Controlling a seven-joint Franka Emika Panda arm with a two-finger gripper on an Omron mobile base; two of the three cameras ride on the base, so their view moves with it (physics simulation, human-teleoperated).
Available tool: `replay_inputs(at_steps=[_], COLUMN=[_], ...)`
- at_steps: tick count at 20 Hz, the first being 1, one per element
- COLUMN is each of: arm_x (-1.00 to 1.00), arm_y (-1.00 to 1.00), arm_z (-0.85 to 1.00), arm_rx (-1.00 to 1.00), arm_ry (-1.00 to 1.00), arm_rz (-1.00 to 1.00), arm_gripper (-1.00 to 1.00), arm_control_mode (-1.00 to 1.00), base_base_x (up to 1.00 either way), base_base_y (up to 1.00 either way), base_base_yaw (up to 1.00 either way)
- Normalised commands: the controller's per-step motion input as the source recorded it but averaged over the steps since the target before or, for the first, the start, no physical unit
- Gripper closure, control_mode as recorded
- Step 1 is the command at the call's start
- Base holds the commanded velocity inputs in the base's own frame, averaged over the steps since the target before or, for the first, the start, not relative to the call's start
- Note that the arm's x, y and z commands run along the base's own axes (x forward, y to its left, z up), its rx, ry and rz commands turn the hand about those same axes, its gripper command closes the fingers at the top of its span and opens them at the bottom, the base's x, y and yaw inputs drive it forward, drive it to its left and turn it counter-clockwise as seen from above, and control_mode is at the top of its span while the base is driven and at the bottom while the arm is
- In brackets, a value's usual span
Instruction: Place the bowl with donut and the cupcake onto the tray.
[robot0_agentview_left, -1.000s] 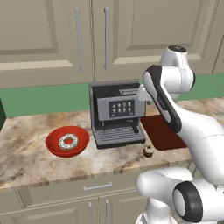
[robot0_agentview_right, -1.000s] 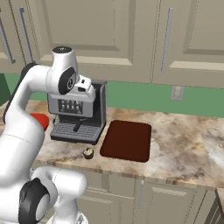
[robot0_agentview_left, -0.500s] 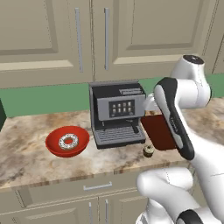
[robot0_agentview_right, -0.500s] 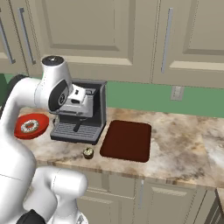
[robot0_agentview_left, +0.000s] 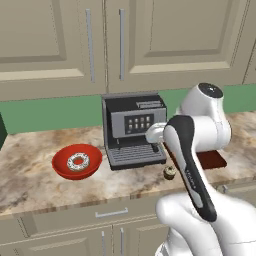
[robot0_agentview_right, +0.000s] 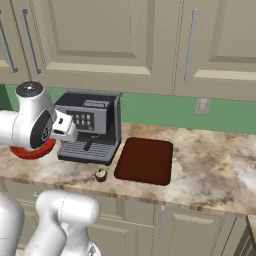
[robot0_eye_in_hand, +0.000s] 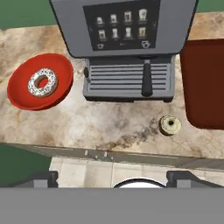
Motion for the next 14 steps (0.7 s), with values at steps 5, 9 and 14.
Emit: replay_inputs(at_steps=[5, 9, 14], arm_x=[0.0, 0.08, 0.22], arm_y=[0.99, 0.87, 0.52], arm_z=[-0.1, -0.25, -0.43], arm_rx=[0.05, 0.08, 0.12], arm_ry=[0.0, 0.0, 0.0], arm_rz=[-0.01, -0.01, 0.0], arm_gripper=[-1.0, -1.0, -1.0], arm_control_mode=[-1.0, -1.0, -1.0], base_base_x=[0.0, 0.0, 0.0], base_base_y=[0.0, 0.0, 0.0], base_base_yaw=[0.0, 0.0, 0.0])
